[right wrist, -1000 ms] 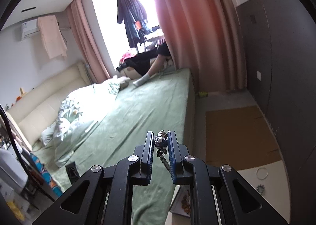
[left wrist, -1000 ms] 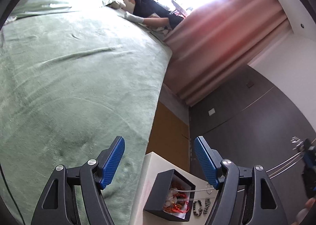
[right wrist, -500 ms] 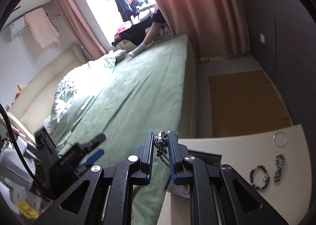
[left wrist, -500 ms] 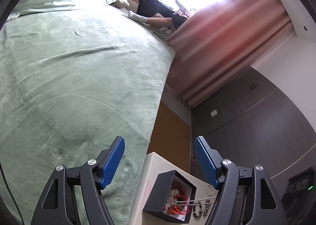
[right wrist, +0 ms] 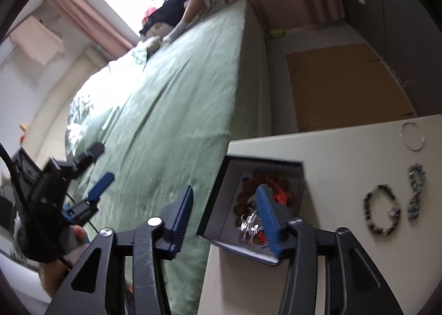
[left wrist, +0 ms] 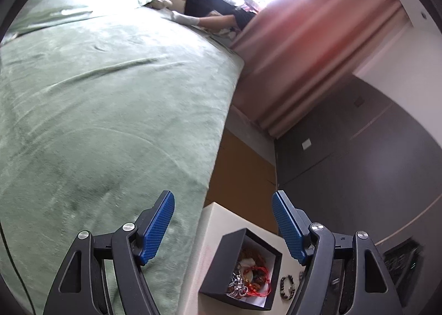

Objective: Organize jewelry
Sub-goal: 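Lower the ball chain into the black box and open the right gripper, then grasp the black-and-green bead bracelet with the left gripper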

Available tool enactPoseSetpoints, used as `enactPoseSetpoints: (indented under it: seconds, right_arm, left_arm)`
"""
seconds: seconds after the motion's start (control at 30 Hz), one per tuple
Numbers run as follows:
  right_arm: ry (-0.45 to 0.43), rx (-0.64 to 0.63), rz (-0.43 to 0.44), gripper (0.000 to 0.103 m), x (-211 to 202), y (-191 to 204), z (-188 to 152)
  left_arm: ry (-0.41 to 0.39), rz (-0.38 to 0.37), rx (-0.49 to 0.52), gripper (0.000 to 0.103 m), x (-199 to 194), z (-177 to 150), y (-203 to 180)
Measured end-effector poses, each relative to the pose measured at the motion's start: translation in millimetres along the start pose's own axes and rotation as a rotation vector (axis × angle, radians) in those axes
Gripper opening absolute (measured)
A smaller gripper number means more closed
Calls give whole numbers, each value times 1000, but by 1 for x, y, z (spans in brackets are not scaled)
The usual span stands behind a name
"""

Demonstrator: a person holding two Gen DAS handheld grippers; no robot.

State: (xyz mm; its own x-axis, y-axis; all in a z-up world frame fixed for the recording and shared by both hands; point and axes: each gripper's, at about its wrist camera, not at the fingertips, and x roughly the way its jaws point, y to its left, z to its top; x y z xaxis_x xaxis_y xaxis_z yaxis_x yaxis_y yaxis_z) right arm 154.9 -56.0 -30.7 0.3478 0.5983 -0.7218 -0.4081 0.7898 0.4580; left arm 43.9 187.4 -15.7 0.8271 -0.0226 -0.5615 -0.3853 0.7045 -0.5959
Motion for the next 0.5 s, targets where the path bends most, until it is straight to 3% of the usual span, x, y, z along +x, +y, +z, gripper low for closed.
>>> enactPoseSetpoints:
  seconds: [0.17,0.37,0.5]
  right_arm:
    - [-53,65,-2,51,-35,-26,8]
    - [-107,163,-68,52,-73,-73,12]
    - [-134,255,-119,58,-92,-111,0]
  left_arm:
    - [21,8,117,74,9,-16,-31]
    - [101,-29,235,74,30,-44,-70]
    - [161,-65,285,74,48,-67,-95]
